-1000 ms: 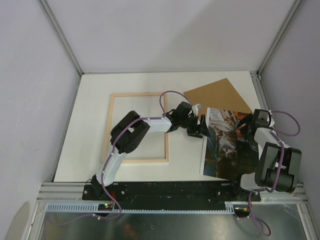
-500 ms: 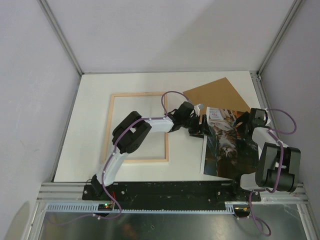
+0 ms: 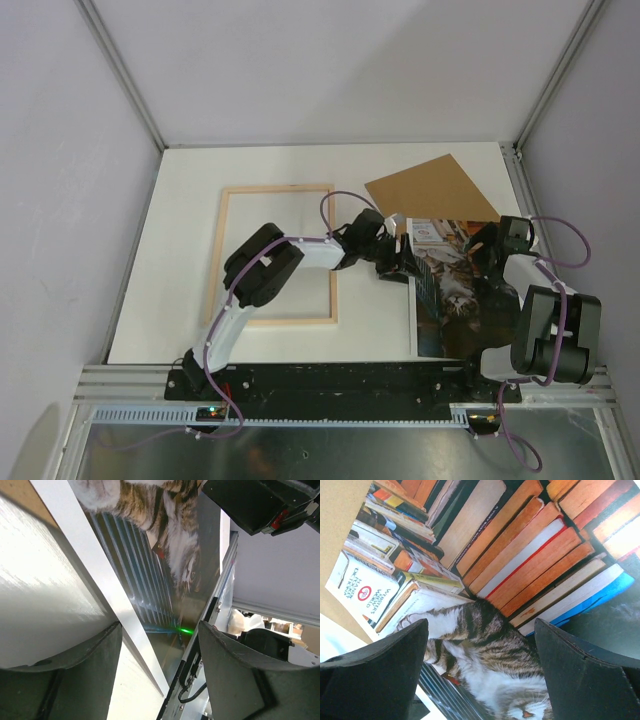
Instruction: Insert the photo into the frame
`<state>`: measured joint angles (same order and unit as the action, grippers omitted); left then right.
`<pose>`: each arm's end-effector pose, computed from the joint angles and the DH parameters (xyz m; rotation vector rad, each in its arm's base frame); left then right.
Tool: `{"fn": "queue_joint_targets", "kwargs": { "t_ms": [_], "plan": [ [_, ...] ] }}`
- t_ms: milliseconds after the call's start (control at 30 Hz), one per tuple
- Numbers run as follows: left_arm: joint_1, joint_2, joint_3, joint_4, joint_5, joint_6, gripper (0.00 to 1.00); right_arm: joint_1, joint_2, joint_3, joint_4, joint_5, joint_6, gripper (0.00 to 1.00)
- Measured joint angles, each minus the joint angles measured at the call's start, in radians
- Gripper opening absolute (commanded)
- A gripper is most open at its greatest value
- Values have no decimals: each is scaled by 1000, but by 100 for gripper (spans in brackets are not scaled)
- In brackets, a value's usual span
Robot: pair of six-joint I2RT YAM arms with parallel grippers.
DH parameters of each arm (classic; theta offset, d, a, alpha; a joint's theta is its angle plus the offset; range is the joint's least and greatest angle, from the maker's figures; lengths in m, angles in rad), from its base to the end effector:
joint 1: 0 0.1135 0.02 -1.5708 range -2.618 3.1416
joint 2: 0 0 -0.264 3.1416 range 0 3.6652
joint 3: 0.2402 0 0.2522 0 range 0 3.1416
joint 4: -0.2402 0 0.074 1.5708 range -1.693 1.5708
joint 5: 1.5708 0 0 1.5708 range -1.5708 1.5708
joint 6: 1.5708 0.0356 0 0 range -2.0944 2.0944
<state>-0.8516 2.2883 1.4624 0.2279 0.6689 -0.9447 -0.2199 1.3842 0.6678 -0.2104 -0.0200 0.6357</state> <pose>0.3049 -0.3817 0.1156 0.3488 2.5649 -1.6042 0.2548 -0.0562 0.1697 1.0330 2.2857 0.1973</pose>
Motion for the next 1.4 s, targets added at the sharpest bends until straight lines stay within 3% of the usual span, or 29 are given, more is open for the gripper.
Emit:
{"fn": "queue_joint_targets", "kwargs": {
  "t_ms": [467,1400],
  "plan": [
    [4,-14,-124,177,34,-162,59,-5,-7,-10,12,-59,0,91],
    [6,48,-104,332,47,-287,44,5,-16,-16,6,-135,11,90]
  ]
}}
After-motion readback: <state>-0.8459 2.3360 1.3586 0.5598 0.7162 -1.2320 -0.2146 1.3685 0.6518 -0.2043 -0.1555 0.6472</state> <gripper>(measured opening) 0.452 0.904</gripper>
